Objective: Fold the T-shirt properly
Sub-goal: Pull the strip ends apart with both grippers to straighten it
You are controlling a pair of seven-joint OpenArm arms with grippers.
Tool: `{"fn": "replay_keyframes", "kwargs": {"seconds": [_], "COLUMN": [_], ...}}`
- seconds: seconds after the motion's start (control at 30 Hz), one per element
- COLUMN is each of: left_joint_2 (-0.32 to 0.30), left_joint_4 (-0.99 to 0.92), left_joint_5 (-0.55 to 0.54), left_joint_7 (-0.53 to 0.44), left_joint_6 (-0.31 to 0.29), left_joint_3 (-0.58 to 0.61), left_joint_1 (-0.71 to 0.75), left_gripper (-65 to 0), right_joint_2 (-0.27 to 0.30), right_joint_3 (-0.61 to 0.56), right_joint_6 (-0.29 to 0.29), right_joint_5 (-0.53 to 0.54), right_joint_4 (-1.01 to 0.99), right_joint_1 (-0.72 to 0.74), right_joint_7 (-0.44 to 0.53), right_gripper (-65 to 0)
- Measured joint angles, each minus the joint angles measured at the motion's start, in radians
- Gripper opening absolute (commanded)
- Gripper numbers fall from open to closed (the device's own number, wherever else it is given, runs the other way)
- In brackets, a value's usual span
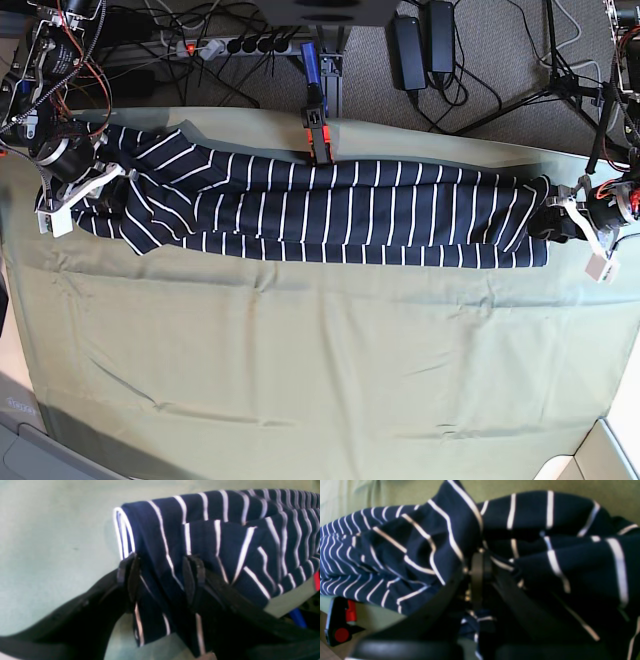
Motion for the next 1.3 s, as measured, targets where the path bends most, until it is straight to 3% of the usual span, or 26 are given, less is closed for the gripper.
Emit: {"fn": "replay_keyframes", "kwargs": {"seconds": [0.7, 0.9, 1.07, 1.3], "left_joint_2": [0.038, 0.039, 0.043, 0.044], "left_joint_4": [0.007, 0.007, 0.006, 0.005], "left_joint_5": [0.09, 0.019, -0.133, -0.159], "left_joint_7": [-0.023, 0.022, 0.133, 0.15], "left_joint_6": [0.075, 0.078, 0.036, 0.035], "left_joint_3": [-0.007, -0.008, -0.006, -0.006], "left_joint_1": [-0.005, -0.005, -0.002, -0.002], "left_gripper": [-33.1, -33.2, -33.2, -33.2], "right_joint_2": [0.0, 0.0, 0.0, 0.0], "right_joint_3": [0.0, 0.0, 0.0, 0.0], "right_joint_6": [0.0, 0.0, 0.0, 0.0], "right_joint_5": [0.0, 0.0, 0.0, 0.0], "right_joint_4": [0.0, 0.0, 0.0, 0.0], "right_joint_1": [0.0, 0.0, 0.0, 0.0], "right_joint_7": [0.0, 0.0, 0.0, 0.0], "right_gripper": [-65.0, -65.0, -65.0, -65.0]}}
